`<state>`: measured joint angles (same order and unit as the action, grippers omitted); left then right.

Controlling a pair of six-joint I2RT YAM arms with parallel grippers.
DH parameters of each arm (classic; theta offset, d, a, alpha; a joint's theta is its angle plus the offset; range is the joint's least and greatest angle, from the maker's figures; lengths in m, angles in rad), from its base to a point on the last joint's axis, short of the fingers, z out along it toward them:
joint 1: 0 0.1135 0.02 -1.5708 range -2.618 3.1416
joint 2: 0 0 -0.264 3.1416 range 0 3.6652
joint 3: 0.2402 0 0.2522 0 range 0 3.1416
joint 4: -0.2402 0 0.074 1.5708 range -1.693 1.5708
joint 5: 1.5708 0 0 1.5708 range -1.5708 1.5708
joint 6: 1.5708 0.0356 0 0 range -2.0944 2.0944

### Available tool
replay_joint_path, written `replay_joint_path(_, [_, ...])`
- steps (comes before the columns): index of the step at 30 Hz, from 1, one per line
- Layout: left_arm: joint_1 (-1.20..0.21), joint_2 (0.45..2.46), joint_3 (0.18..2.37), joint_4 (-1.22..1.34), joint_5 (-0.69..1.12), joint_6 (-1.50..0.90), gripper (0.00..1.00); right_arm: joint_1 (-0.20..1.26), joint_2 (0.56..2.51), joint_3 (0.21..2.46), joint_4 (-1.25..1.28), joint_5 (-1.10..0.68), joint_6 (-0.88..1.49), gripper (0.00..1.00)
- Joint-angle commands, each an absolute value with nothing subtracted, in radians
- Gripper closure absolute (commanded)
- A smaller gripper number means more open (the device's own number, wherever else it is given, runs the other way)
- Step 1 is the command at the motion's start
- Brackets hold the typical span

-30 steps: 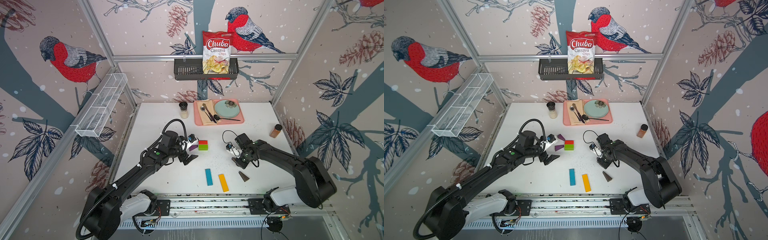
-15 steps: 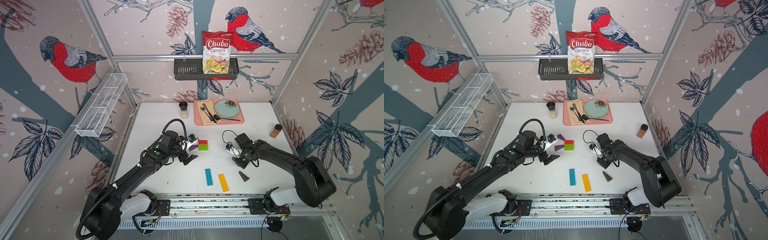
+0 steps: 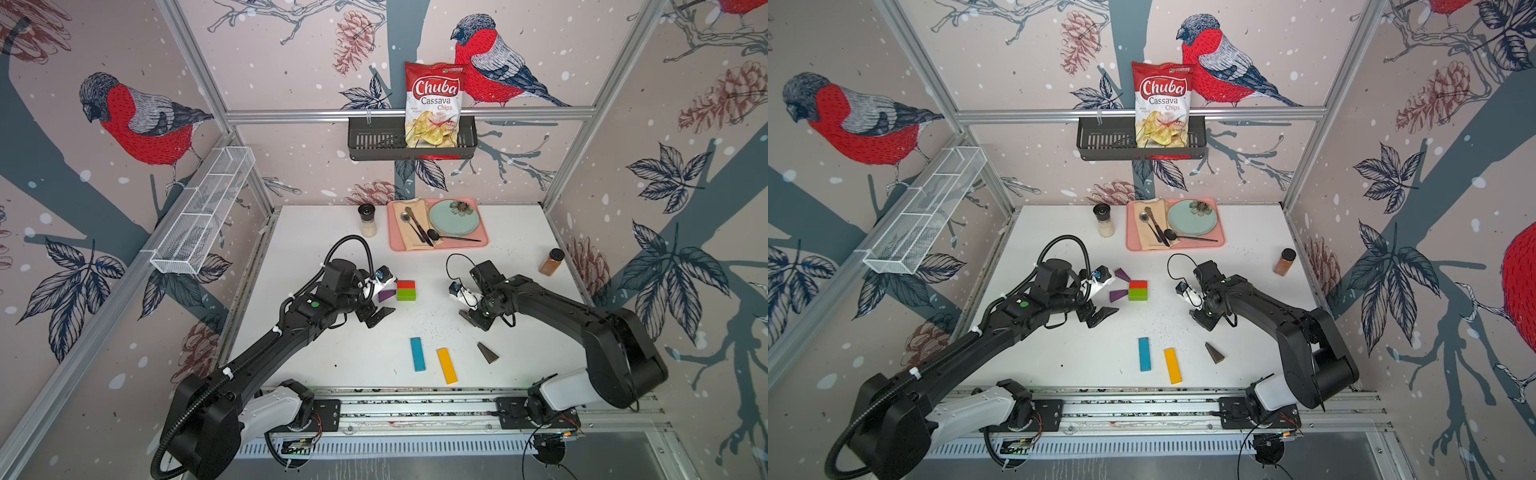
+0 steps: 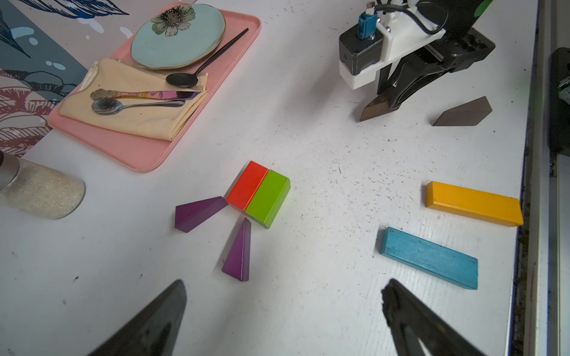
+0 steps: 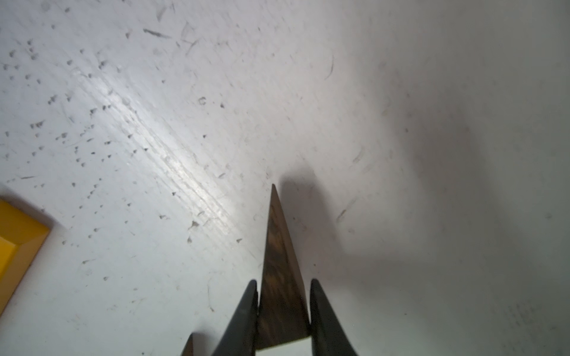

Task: Assemble a small pinwheel with building blocks
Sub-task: Pick up the building block from the center of the board, then assemble the building block at the center of the board.

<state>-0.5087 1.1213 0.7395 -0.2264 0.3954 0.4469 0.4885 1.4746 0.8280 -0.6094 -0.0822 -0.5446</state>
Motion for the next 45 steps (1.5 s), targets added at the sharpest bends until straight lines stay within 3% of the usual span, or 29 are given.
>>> replay_joint_path(1, [-0.509, 1.114, 0.751, -0.22, 0.36, 0.423, 0.02, 0.475, 1.501, 0.878, -0.568, -0.112, -0.712, 0.83])
replay_joint_path(8, [-0.468, 1.058, 0.705, -0.19, 0.3, 0.29, 0.03, 0.428, 1.645, 1.101, -0.52, -0.159, -1.07, 0.84])
replay_joint_path(14, [-0.43, 0.995, 0.679, -0.192, 0.25, 0.2, 0.03, 0.431, 1.881, 1.356, -0.58, -0.138, -1.274, 0.84])
replay_joint_path(24, [-0.425, 0.906, 0.674, -0.27, 0.194, 0.158, 0.03, 0.448, 2.083, 1.611, -0.649, -0.244, -1.569, 0.81])
replay_joint_path(45, [-0.425, 0.828, 0.637, -0.321, 0.187, 0.138, 0.04, 0.542, 2.19, 1.738, -0.736, -0.335, -1.585, 0.8])
